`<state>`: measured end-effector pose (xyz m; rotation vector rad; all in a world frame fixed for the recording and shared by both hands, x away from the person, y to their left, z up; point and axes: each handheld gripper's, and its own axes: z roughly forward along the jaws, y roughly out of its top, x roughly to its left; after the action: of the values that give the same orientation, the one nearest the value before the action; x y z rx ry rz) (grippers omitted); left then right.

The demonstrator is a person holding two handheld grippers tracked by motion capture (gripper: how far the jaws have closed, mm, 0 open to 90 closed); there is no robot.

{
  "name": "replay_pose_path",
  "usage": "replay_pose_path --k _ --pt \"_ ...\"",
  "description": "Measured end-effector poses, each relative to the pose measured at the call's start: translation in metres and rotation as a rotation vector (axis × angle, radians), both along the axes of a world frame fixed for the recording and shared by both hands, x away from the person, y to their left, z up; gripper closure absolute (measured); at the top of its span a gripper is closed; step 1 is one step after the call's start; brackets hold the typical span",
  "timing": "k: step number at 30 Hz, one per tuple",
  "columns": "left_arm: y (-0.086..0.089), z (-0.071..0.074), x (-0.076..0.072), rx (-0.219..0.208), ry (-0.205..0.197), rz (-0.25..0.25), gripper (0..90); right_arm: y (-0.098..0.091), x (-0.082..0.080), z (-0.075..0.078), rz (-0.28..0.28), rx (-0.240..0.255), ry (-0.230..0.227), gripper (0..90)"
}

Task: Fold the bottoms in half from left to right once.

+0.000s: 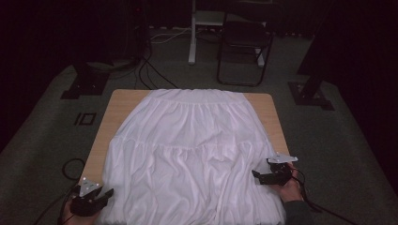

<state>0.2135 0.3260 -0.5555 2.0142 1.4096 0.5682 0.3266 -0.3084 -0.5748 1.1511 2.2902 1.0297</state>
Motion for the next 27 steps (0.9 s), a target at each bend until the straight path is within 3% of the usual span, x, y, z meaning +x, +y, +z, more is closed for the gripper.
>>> replay_pose_path --k 1,2,6,8,11,13,15,16,20,22,23,25,27 --pt "-0.002 0.000 0.002 0.009 -0.001 -0.011 81.1 0.000 0.000 0.000 0.000 0.000 0.000 11.5" --pt "-0.004 0.001 0.003 0.033 -0.005 -0.019 83.7 0.000 0.000 0.000 0.000 0.001 -0.002 14.3" --pt "0.004 0.009 0.016 0.117 -0.039 0.013 85.7 -0.003 -0.005 0.004 -0.008 0.017 -0.027 42.5" --pt "0.016 0.014 0.025 0.131 -0.070 0.056 86.0 -0.009 -0.010 0.014 -0.040 0.024 -0.050 46.9" --pt "0.033 0.021 0.035 0.145 -0.101 0.103 86.1 -0.025 -0.019 0.033 -0.111 0.072 -0.077 45.5" --pt "0.044 0.025 0.041 0.154 -0.118 0.131 86.1 -0.032 -0.026 0.036 -0.135 0.060 -0.036 40.3" --pt "0.047 0.026 0.042 0.158 -0.128 0.142 86.1 -0.035 -0.032 0.034 -0.137 0.032 -0.019 39.0" --pt "0.060 0.029 0.047 0.171 -0.146 0.183 86.1 -0.037 -0.044 0.024 -0.151 -0.006 0.014 33.0" --pt "0.073 0.031 0.051 0.191 -0.158 0.231 86.2 -0.037 -0.050 0.014 -0.157 -0.028 0.038 33.9" --pt "0.081 0.031 0.055 0.200 -0.162 0.254 86.2 -0.035 -0.049 0.010 -0.143 -0.064 0.052 41.6" --pt "0.087 0.031 0.057 0.209 -0.162 0.275 86.4 -0.035 -0.047 0.012 -0.121 -0.049 0.059 62.9" --pt "0.096 0.032 0.060 0.238 -0.158 0.309 86.5 -0.035 -0.044 0.013 -0.137 -0.066 0.056 74.3" --pt "0.109 0.034 0.061 0.263 -0.167 0.366 86.7 -0.037 -0.040 0.014 -0.164 -0.080 0.053 78.5"
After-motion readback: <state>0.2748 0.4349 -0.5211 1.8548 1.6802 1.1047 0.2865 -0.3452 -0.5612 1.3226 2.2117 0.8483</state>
